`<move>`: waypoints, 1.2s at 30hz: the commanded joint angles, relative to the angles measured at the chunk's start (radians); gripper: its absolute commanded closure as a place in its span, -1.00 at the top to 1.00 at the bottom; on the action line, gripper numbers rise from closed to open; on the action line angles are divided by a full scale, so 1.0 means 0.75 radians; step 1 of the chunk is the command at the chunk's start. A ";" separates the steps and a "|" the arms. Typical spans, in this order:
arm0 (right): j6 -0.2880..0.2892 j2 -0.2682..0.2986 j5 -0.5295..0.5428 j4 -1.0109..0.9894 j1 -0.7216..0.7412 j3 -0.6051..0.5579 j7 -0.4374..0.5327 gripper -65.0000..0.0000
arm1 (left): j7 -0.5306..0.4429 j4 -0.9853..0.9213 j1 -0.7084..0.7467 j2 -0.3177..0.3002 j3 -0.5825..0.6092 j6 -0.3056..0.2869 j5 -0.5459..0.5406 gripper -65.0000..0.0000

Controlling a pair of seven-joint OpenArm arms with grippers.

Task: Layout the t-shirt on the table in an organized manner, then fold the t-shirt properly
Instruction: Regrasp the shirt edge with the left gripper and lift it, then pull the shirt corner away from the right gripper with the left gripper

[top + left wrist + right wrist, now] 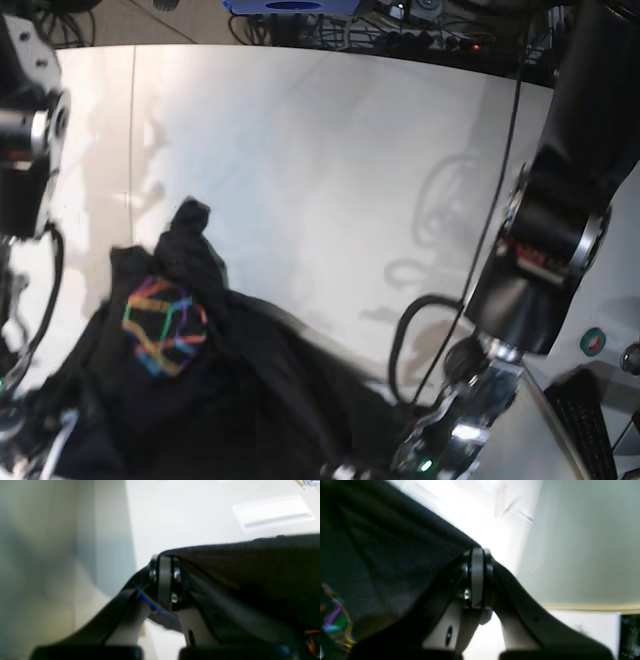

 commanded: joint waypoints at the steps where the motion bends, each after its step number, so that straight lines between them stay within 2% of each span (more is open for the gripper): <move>1: -0.019 0.036 -0.008 0.034 0.079 0.008 0.025 -1.00 | -0.046 0.037 -0.094 0.020 -0.014 0.003 0.031 -1.00; 3: -0.019 0.085 -0.010 0.101 0.124 0.008 0.014 -1.00 | -0.022 0.123 -0.131 0.026 -0.014 0.003 0.035 -1.00; 6: -0.017 0.134 -0.008 0.281 0.099 0.016 -0.102 -1.00 | 0.119 0.336 -0.096 -0.023 -0.014 0.003 0.039 -1.00; 8: -0.017 0.161 -0.008 0.414 0.009 0.016 -0.172 -1.00 | 0.183 0.534 -0.006 -0.080 -0.016 0.005 0.045 -1.00; 11: -0.017 0.179 -0.010 0.631 -0.241 0.020 -0.198 -1.00 | 0.214 0.849 0.198 -0.174 -0.016 0.007 0.041 -1.00; 13: -0.023 0.165 -0.010 0.709 -0.443 0.055 -0.196 -1.00 | 0.271 0.990 0.366 -0.217 -0.016 0.009 0.048 -1.00; 18: -0.023 -0.032 -0.006 0.572 -0.764 0.204 -0.157 -1.00 | 0.300 1.103 0.843 -0.274 -0.016 0.011 0.064 -1.00; 20: -0.023 -0.093 -0.008 0.445 -0.846 0.259 -0.049 -1.00 | 0.297 1.101 1.004 -0.268 -0.016 0.034 0.152 -1.00; 23: -0.023 -0.152 -0.008 0.243 -0.922 0.325 0.111 -1.00 | 0.295 1.046 1.203 -0.219 -0.016 0.134 0.350 -1.00; 26: -0.023 -0.181 -0.008 0.079 -0.940 0.388 0.158 -1.00 | 0.295 0.982 1.321 -0.156 -0.046 0.148 0.475 -1.00; 30: -0.023 -0.183 -0.008 -0.046 -0.942 0.421 0.201 -1.00 | 0.297 0.949 1.440 -0.084 -0.183 0.148 0.457 -1.00; 34: -0.023 -0.179 -0.008 -0.075 -0.942 0.421 0.205 -1.00 | 0.304 0.958 1.522 -0.062 -0.316 0.148 0.397 -1.00; 35: -0.023 -0.181 -0.008 -0.075 -0.942 0.421 0.205 -1.00 | 0.304 0.958 1.538 -0.062 -0.339 0.148 0.381 -0.82; 36: -0.023 -0.181 -0.008 -0.075 -0.942 0.421 0.205 -1.00 | 0.304 0.958 1.559 -0.062 -0.363 0.148 0.361 -0.48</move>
